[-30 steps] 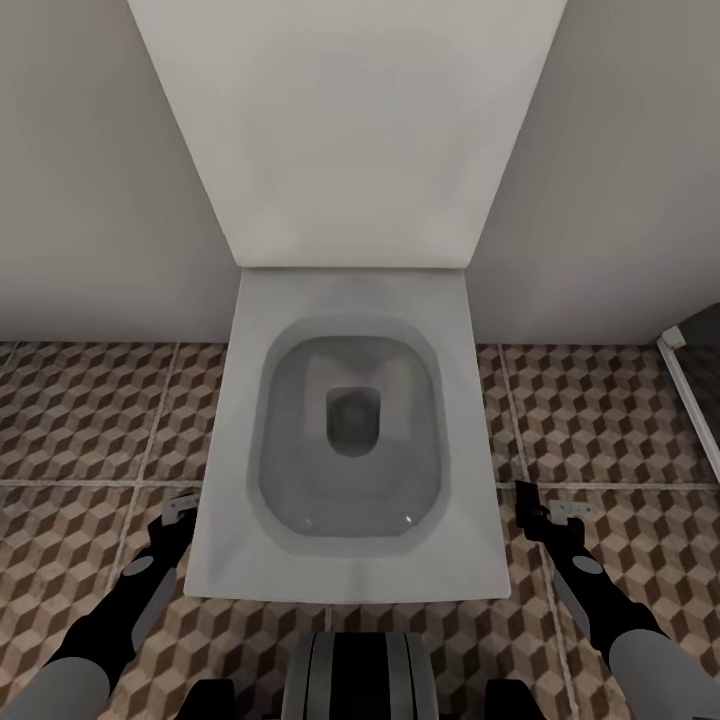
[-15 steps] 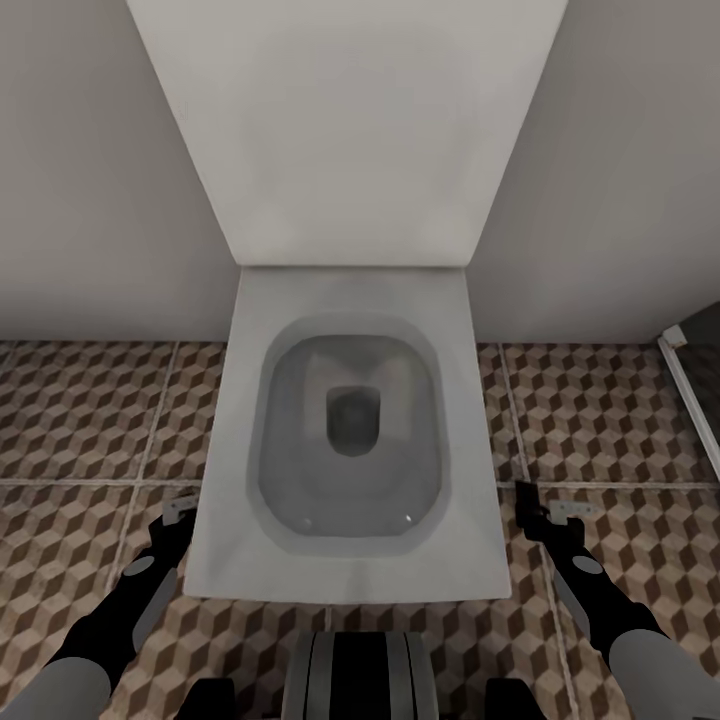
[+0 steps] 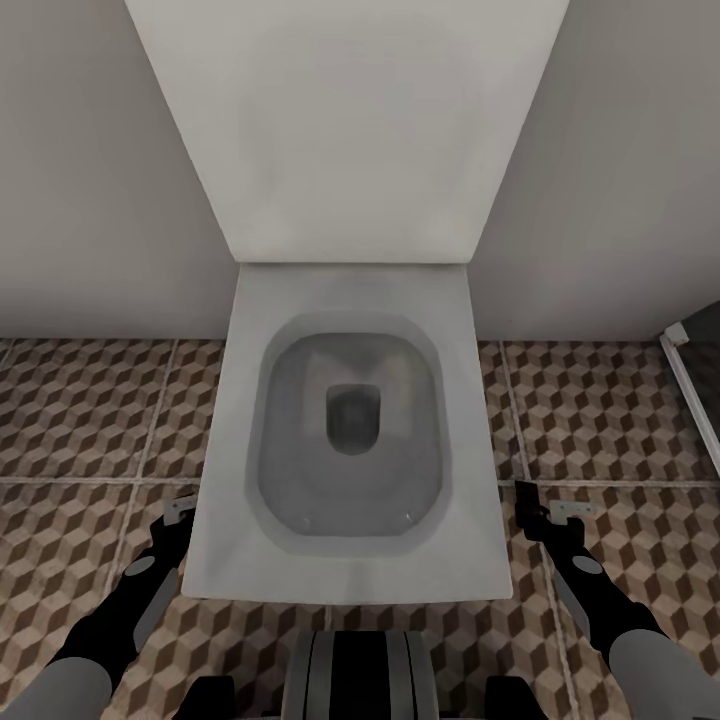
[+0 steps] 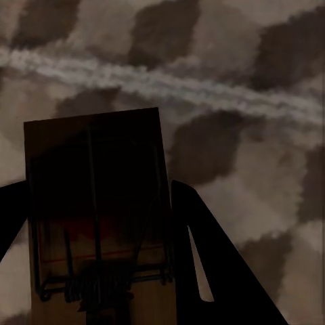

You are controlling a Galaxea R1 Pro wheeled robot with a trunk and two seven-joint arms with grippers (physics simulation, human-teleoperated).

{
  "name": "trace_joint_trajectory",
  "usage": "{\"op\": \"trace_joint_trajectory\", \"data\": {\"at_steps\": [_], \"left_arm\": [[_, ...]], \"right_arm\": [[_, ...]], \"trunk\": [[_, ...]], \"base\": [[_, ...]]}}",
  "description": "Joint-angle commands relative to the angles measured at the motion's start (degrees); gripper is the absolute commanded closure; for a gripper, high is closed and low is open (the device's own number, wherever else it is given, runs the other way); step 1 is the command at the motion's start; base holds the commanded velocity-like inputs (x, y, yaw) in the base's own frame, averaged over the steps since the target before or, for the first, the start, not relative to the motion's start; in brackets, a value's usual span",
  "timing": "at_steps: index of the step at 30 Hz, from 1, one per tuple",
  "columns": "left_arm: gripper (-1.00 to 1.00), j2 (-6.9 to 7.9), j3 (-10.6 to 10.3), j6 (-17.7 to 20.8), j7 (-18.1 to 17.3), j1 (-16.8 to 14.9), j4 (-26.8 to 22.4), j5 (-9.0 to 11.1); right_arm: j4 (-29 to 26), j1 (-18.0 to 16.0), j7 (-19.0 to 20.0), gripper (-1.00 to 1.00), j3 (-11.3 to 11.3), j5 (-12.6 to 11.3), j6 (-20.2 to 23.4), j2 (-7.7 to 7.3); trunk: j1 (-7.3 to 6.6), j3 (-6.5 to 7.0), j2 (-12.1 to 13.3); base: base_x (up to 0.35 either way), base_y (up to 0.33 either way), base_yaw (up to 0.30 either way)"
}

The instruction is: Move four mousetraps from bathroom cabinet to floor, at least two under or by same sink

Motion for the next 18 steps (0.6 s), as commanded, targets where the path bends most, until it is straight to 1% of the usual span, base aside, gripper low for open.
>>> {"op": "trace_joint_trajectory", "data": {"at_steps": [1,9,18], "left_arm": [[1.0,0.02,-0.16,-0.15,0.31,-0.01,0.01,0.27],[1.0,-0.21,-0.3,-0.15,0.31,-0.01,0.01,0.4],[1.0,-0.22,0.1,-0.18,0.23,-0.01,-0.01,0.73]], "right_arm": [[0.04,-0.02,-0.09,1.0,-0.04,0.01,-0.19,0.01],[0.04,-0.02,-0.09,1.0,-0.04,0.01,-0.2,0.01],[0.04,-0.02,-0.09,1.0,-0.11,0.01,-0.19,0.01]], "trunk": [[-0.01,-0.02,-0.01],[-0.01,-0.02,-0.01],[-0.01,-0.02,-0.01]], "base": [[0.0,0.0,0.0],[0.0,0.0,0.0],[0.0,0.0,0.0]]}}
